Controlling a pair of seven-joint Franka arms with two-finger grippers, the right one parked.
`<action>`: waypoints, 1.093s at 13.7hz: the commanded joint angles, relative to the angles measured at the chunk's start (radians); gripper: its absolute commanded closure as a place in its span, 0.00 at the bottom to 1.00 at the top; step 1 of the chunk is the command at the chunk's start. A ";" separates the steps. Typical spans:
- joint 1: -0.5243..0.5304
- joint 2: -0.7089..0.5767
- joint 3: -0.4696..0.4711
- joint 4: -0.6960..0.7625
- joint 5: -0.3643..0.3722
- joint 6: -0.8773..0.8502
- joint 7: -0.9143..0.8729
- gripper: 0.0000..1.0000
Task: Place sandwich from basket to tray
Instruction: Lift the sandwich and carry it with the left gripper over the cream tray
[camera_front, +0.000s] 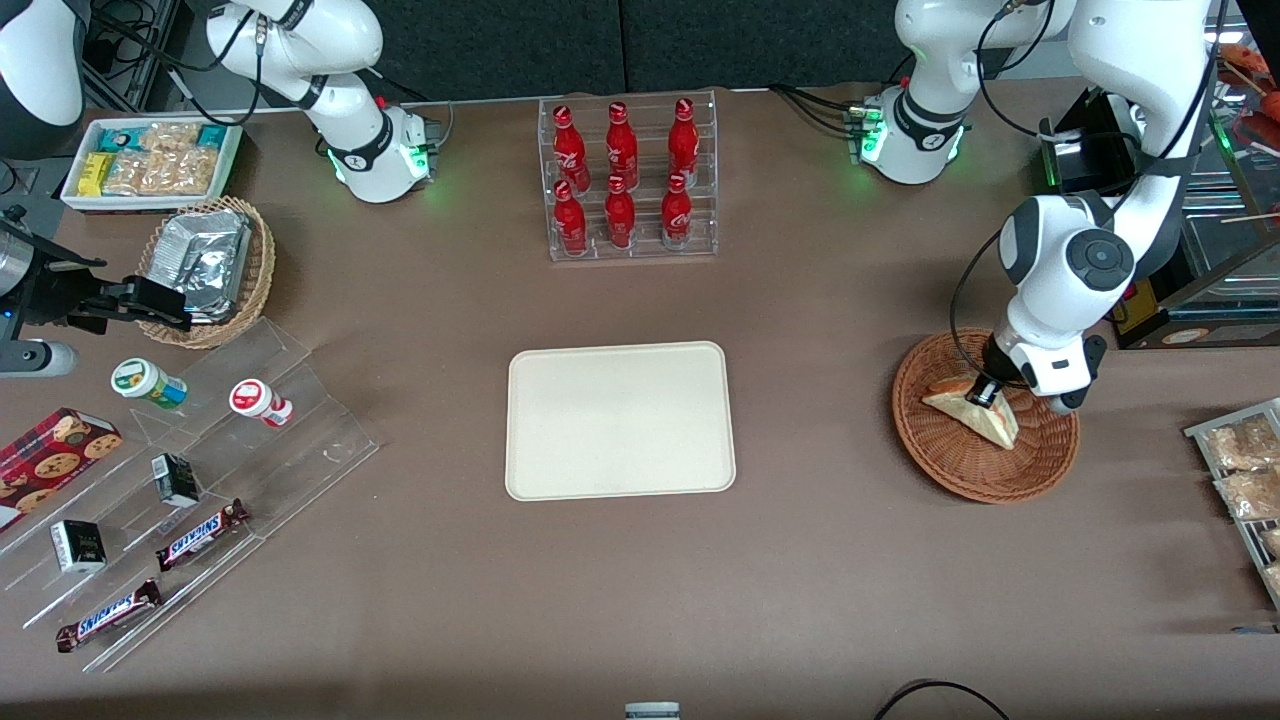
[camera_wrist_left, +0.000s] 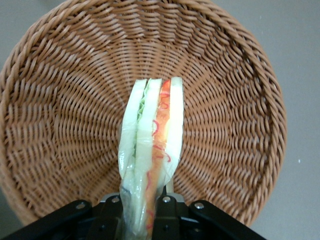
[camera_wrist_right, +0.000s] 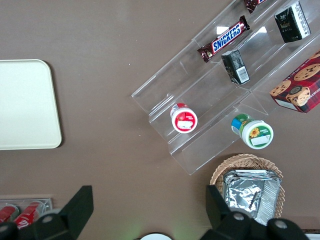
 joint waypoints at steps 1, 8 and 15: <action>-0.007 -0.054 -0.044 0.120 0.016 -0.256 0.042 0.81; -0.007 -0.042 -0.225 0.450 0.029 -0.692 0.076 0.81; -0.152 0.102 -0.390 0.586 0.084 -0.692 0.067 0.81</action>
